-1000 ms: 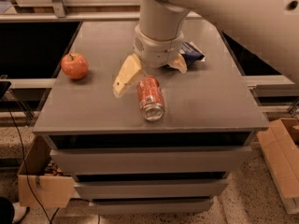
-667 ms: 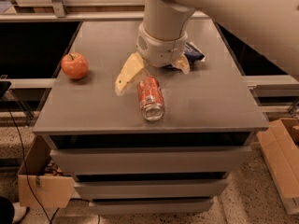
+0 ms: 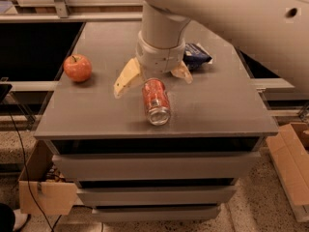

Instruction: Place coke can upright

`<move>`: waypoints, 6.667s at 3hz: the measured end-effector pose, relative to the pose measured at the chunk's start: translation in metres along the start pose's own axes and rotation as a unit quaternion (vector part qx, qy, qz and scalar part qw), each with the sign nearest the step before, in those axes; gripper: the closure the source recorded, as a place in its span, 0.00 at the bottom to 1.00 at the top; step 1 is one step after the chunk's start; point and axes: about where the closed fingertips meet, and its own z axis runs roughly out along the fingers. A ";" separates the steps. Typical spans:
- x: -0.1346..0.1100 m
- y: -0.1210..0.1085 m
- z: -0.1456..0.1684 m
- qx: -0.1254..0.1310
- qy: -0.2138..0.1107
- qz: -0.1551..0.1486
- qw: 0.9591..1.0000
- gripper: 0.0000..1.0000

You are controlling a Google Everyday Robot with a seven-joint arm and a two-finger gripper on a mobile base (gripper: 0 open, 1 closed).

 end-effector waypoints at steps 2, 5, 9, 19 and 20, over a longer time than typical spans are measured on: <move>-0.012 0.018 0.026 0.031 0.013 0.026 0.999 0.00; -0.028 0.026 0.059 0.053 0.044 0.048 0.996 0.00; -0.026 0.014 0.060 0.047 0.059 0.063 0.995 0.88; -0.069 -0.030 -0.085 0.019 -0.150 0.036 0.988 1.00; -0.062 -0.021 -0.100 0.024 -0.176 0.031 0.984 1.00</move>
Offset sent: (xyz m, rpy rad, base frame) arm 0.0136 0.0380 -0.0348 -0.1009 0.0198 -0.0932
